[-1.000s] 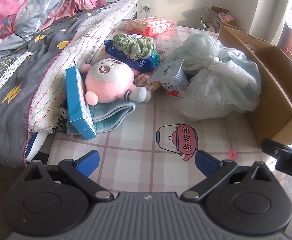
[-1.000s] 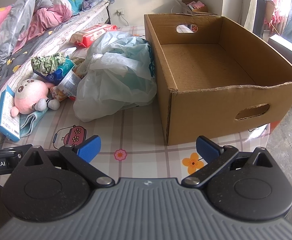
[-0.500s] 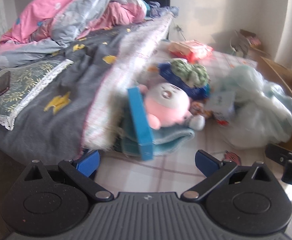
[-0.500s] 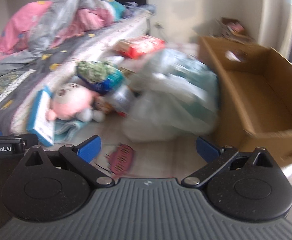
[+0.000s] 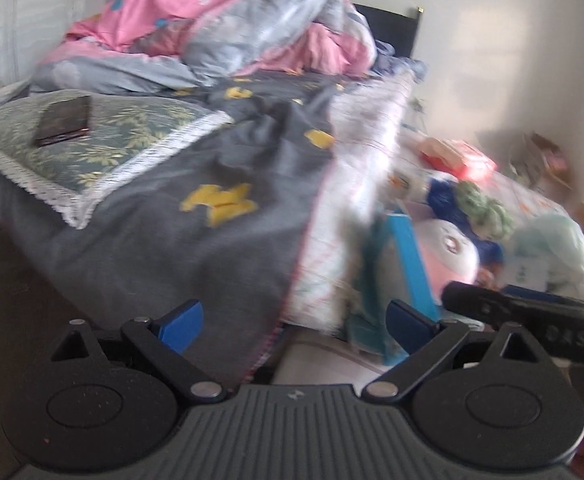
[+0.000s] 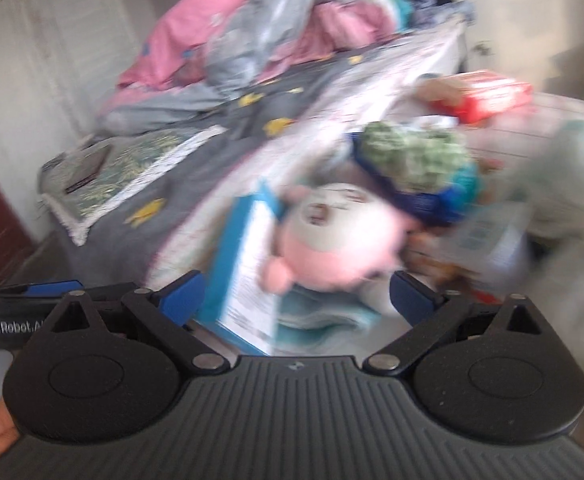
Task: Organize soft objects
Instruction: 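Reach the right tool to the blue bandage box and close on it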
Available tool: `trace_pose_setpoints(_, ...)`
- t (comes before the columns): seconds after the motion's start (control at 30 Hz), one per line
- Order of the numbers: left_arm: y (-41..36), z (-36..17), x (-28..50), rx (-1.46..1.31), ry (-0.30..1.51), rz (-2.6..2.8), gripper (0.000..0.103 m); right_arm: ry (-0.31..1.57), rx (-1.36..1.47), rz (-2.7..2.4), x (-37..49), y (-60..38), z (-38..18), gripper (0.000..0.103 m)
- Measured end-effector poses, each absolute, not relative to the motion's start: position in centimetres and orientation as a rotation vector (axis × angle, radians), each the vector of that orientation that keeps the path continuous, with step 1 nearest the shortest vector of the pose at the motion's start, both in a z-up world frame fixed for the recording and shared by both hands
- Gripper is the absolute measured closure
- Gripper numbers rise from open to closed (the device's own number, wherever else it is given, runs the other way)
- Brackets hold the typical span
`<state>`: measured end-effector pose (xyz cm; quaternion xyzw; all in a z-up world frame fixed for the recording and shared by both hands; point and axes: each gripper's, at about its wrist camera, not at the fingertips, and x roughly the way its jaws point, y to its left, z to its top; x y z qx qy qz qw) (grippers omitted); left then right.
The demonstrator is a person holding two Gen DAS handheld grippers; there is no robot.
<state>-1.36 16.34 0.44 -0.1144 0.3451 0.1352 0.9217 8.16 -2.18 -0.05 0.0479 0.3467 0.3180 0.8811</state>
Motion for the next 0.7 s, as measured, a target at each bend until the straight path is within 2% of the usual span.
trace_pose_setpoints(0.03, 16.7, 0.4, -1.6, -0.239, 0.700, 0.277, 0.007, 0.733, 0.096, 0.688, 8.5, -1.3, -0.2, 0.017)
trace_pose_setpoints(0.1, 17.4, 0.3, -1.9, -0.263, 0.695, 0.271, 0.012, 0.767, 0.093, 0.724, 9.2, 0.3, -0.4, 0.032)
trace_pose_setpoints(0.13, 17.8, 0.2, -2.1, -0.280, 0.692, 0.265, 0.013, 0.786, 0.093, 0.739, 9.4, 0.8, -0.6, 0.036)
trace_pose_setpoints(0.2, 18.4, 0.0, -2.3, -0.315, 0.692, 0.261, 0.016, 0.813, 0.070, 0.752, 9.8, 2.0, -1.0, 0.049)
trace_pose_setpoints(0.33, 19.1, -0.2, -2.5, -0.360, 0.697, 0.242, 0.023, 0.852, 0.053, 0.741, 10.4, 2.3, -2.1, 0.068)
trace_pose_setpoints(0.4, 19.1, -0.3, -2.4, -0.375, 0.706, 0.223, 0.026, 0.864, 0.078, 0.731, 10.6, 1.7, -2.1, 0.083)
trace_pose_setpoints(0.5, 18.6, -0.4, -2.2, -0.393, 0.720, 0.173, 0.031, 0.898, 0.196, 0.769, 10.8, -1.0, -2.2, 0.084)
trace_pose_setpoints(0.7, 16.2, -0.9, -1.5, -0.380, 0.762, 0.040, 0.033, 0.957, 0.423, 0.798, 8.6, -7.9, -2.5, 0.084)
